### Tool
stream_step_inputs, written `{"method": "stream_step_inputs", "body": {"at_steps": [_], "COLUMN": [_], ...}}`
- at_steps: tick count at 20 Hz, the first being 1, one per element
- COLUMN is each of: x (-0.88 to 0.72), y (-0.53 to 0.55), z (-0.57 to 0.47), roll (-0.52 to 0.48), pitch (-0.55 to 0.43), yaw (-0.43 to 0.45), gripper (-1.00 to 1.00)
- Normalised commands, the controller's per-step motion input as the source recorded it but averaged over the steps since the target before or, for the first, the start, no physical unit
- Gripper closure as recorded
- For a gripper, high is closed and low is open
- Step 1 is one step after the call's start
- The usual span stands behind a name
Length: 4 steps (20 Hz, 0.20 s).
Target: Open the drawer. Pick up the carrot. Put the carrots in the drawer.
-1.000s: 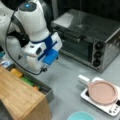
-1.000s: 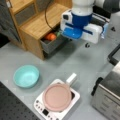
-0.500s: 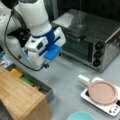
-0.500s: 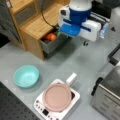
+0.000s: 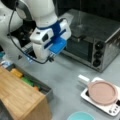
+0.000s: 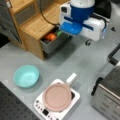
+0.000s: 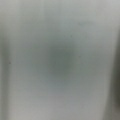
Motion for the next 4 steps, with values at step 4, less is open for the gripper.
{"method": "stream_step_inputs", "body": {"at_steps": [4], "x": [0.34], "y": [0.09], "z": [0.15], "roll": [-0.032], "pitch": [0.249], "yaw": [-0.043], "gripper": [-1.0]}}
